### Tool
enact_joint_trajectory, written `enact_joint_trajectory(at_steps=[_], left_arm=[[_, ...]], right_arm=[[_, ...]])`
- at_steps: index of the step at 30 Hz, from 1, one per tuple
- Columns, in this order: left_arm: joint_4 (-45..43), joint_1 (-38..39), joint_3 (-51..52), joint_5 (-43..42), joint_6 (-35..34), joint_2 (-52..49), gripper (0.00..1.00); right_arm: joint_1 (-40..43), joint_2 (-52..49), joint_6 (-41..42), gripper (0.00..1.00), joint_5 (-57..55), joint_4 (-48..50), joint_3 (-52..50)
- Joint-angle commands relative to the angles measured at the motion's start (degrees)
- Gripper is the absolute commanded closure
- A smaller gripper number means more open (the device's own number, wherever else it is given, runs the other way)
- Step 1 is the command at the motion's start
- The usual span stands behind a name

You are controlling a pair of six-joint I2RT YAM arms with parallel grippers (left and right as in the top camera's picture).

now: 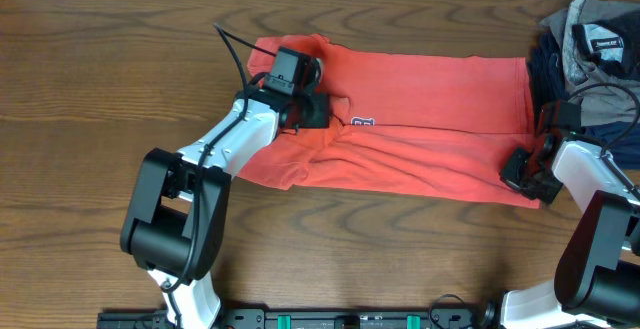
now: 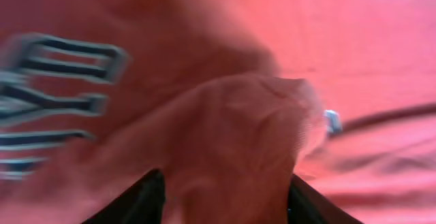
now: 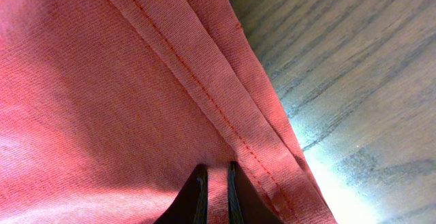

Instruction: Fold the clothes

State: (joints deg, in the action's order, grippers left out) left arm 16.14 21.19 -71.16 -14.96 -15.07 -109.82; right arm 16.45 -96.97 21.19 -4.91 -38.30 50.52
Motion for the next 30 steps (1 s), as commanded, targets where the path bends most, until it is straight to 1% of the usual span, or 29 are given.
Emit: enact_joint_trajectory(at_steps=[1, 5, 9, 10, 12, 13, 15, 19, 21, 24, 28, 30], left_arm=[[0.55, -2.54, -2.21, 9.57, 0.13, 3.26, 0.44], [3.78, -5.84, -2.27, 9.66, 0.11, 8.55, 0.43], [9.75, -9.33, -2.27, 9.68, -0.70, 12.83, 0.35], [11.50, -10.27, -2.25, 9.70, -0.68, 13.31, 0.34], [15.58, -12.28, -2.23, 9.70, -0.70, 13.35, 0.33], [17.66, -13.25, -2.12, 9.70, -0.70, 13.05, 0.30], [22.93, -15.74, -1.55, 9.68, -1.03, 12.11, 0.26], [30.75, -19.28, 0.02, 9.62, -5.79, 9.88, 0.16], [31.54, -19.96, 1.20, 9.42, -6.67, 8.90, 0.14], [30.23, -20.15, 3.43, 8.39, -6.69, 7.41, 0.14], [27.87, -20.15, 6.01, 4.22, -6.75, 6.12, 0.14], [26.12, -20.15, 8.02, 4.02, -8.83, 6.03, 0.14]], right_arm=[[0.37, -0.92, -0.92, 0.89, 0.44, -1.29, -1.57], [0.37, -0.92, -0.92, 0.89, 0.44, -1.27, -1.57], [0.37, -0.92, -0.90, 0.89, 0.44, -1.29, -1.57], [0.37, -0.92, -0.90, 0.89, 0.46, -1.36, -1.57], [0.37, -0.92, -0.90, 0.88, 0.48, -1.88, -1.57], [0.37, -0.92, -0.90, 0.87, 0.48, -2.47, -1.57], [0.37, -0.92, -0.92, 0.83, 0.46, -4.26, -1.57], [0.37, -0.92, -0.94, 0.81, 0.44, -5.92, -1.57], [0.37, -0.92, -0.94, 0.81, 0.46, -6.05, -1.57], [0.37, -0.92, -0.94, 0.81, 0.44, -6.05, -1.57], [0.37, -0.92, -0.94, 0.81, 0.44, -6.14, -1.57], [0.37, -0.92, -0.94, 0.81, 0.46, -6.29, -1.57]])
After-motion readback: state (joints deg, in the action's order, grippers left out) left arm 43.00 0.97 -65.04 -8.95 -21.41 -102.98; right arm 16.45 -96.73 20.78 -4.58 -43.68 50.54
